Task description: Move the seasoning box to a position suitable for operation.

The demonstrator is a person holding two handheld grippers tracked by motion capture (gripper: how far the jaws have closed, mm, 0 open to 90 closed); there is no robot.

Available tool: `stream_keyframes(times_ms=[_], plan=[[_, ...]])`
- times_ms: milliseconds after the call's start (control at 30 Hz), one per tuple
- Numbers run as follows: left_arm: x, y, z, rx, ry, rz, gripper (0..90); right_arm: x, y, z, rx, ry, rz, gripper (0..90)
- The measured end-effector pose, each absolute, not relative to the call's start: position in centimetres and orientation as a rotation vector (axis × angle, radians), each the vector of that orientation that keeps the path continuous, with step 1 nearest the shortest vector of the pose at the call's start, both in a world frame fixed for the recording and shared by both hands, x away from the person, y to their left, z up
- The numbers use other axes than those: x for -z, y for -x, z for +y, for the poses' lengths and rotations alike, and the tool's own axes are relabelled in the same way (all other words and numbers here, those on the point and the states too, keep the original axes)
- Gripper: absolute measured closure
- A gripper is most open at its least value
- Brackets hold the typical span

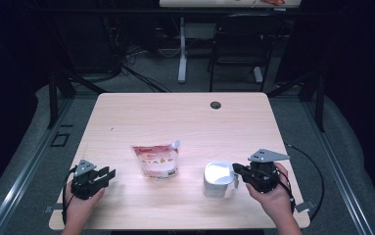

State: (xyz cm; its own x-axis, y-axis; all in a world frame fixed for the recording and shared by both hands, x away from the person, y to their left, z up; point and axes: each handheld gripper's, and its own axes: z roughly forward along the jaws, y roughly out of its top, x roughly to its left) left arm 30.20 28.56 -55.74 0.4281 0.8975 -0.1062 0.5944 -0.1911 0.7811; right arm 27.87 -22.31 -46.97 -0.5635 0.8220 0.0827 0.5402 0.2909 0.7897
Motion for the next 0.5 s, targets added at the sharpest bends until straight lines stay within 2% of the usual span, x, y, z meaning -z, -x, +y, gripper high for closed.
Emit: stream_keyframes(times_ms=[500], plan=[[55.78, -30.23, 28.55, -0.492, -1.901, 1.268, 65.3, 47.1, -27.88, -21.85, -1.132, -1.206, 2.27, 90.0]])
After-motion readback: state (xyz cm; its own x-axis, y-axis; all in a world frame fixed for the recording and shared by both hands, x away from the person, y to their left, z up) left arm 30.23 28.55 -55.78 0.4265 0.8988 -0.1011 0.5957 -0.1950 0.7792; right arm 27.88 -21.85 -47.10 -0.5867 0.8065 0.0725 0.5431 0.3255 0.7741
